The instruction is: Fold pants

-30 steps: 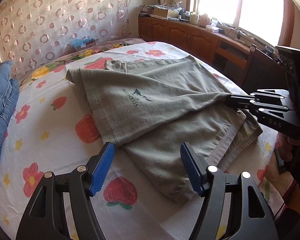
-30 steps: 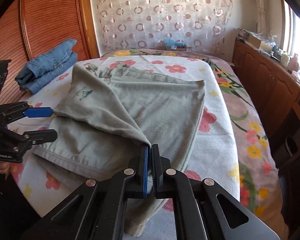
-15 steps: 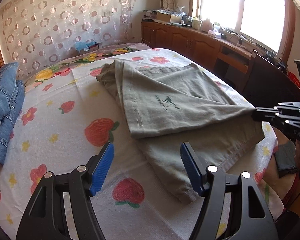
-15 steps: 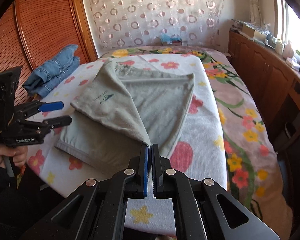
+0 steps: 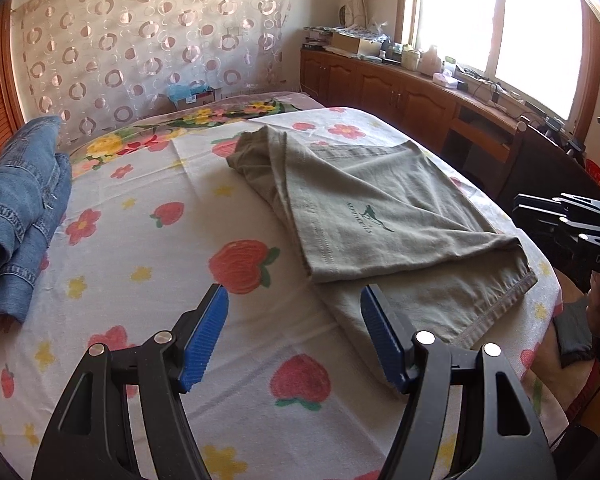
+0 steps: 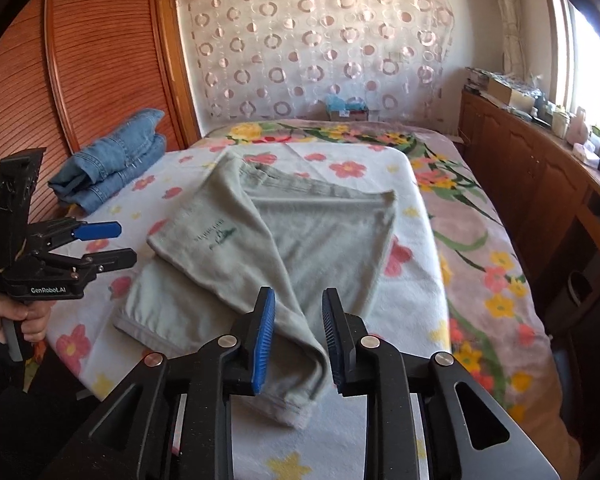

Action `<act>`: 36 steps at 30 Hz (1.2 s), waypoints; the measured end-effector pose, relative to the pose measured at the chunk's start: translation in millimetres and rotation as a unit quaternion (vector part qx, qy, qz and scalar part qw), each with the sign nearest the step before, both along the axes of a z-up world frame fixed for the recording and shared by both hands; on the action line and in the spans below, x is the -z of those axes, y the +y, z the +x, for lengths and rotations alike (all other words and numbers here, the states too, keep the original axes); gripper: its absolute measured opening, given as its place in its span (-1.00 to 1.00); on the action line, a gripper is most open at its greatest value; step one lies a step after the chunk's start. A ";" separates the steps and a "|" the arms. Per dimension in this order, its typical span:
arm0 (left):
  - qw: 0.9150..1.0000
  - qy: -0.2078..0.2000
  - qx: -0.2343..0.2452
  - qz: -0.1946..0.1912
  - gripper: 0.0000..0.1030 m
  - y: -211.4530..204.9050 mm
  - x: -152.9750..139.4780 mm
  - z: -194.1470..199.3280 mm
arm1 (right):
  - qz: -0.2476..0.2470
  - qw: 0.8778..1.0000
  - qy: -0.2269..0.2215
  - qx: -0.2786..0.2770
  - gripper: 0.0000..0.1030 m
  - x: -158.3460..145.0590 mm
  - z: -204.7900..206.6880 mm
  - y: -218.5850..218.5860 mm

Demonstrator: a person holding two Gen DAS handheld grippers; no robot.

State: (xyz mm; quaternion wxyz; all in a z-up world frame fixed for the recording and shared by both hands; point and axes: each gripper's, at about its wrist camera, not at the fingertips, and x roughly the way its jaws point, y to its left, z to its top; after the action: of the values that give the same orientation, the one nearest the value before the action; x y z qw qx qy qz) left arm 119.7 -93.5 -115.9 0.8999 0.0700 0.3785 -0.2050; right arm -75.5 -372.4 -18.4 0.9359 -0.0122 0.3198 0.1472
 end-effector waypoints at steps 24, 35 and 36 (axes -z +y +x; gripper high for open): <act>0.998 -0.035 -0.057 -0.019 0.35 61.4 -23.7 0.7 | -0.033 0.984 0.037 -0.172 -0.50 28.8 89.8 125.6; 0.998 -0.027 -0.059 -0.021 0.35 62.9 -17.7 0.9 | -0.056 0.987 0.022 -0.151 -0.95 21.4 99.9 138.4; 0.998 -0.026 -0.059 -0.021 0.36 62.7 -17.6 0.8 | -0.049 0.988 0.015 -0.146 -0.95 16.5 99.2 133.6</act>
State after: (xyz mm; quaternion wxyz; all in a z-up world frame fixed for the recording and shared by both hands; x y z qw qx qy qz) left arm 120.4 -30.9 -98.3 0.9213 0.0337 0.3537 -0.1579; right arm 23.6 -238.8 -34.9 0.8977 -0.1019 0.3356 0.2665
